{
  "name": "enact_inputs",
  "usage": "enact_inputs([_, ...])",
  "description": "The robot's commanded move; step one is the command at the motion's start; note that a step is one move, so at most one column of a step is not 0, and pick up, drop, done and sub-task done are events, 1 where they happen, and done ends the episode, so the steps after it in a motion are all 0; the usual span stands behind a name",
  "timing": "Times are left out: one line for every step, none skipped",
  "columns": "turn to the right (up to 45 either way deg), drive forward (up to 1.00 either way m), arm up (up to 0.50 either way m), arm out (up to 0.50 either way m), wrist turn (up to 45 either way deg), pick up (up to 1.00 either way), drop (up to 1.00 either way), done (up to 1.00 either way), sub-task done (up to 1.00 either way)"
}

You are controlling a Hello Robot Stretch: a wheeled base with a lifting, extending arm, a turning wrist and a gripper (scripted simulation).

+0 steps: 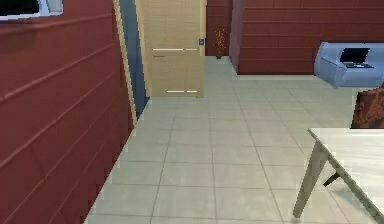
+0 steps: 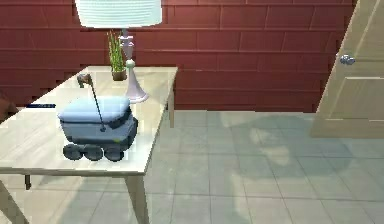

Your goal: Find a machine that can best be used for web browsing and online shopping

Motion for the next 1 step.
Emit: enact_inputs([0.0,1.00,0.00,0.00,0.0,0.00,0.00,0.00,0.00])
